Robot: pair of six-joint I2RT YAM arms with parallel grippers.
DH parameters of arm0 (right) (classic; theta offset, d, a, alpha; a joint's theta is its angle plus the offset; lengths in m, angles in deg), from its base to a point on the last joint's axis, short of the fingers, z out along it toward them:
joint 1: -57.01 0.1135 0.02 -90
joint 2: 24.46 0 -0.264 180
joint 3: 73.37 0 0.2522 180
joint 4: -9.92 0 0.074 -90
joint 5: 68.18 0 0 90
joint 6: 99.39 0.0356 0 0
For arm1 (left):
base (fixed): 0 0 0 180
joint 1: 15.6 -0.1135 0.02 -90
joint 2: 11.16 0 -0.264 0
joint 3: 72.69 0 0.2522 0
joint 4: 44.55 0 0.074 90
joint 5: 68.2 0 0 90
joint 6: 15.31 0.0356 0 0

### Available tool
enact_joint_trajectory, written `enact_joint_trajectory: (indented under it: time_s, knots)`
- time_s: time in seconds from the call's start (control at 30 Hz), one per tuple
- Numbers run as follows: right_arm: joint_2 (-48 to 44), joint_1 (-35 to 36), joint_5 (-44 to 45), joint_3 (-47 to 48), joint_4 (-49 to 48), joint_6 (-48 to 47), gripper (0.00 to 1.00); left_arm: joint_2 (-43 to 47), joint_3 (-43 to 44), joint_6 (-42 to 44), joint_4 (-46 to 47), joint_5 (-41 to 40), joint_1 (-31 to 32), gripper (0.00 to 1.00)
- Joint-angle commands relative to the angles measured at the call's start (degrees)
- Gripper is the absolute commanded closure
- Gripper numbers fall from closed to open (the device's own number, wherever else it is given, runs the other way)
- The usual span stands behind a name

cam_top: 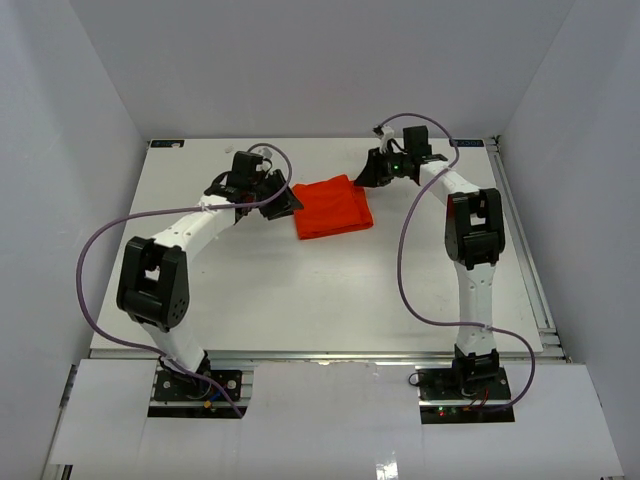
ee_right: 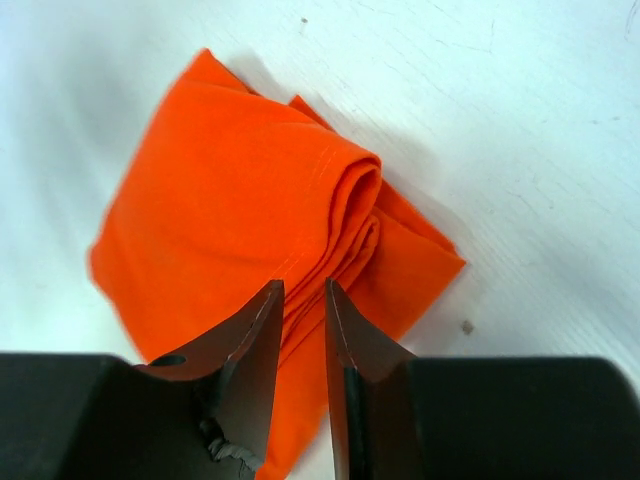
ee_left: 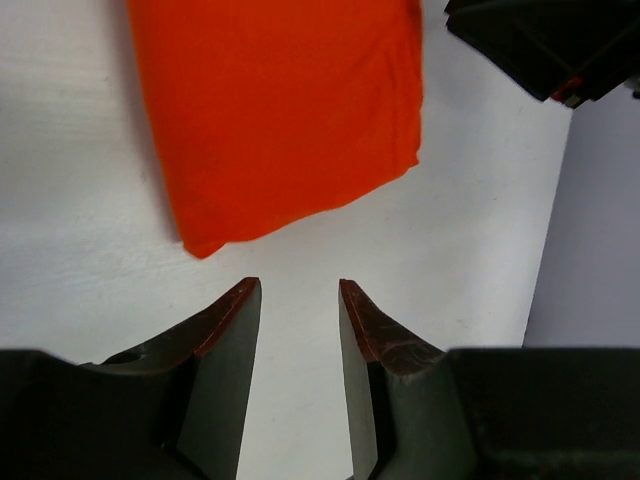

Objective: Fold and stack the t-shirts
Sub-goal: Fold the tshirt

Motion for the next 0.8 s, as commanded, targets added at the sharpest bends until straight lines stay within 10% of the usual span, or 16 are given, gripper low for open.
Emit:
enact_joint_trajectory:
  time_s: [0.0,0.77]
  knots:
    - [-5.0,-1.4,-12.9,-1.6,-7.3,11.8,0.70,-2.5,5.0,-0.1,7.3,5.1,-0.3,0.52]
    - [11.2,1.7,-12.6,4.7,-26.6,40.1,0.66,-26.1,13.5,-2.5,24.7,16.5,-0.3,0.52]
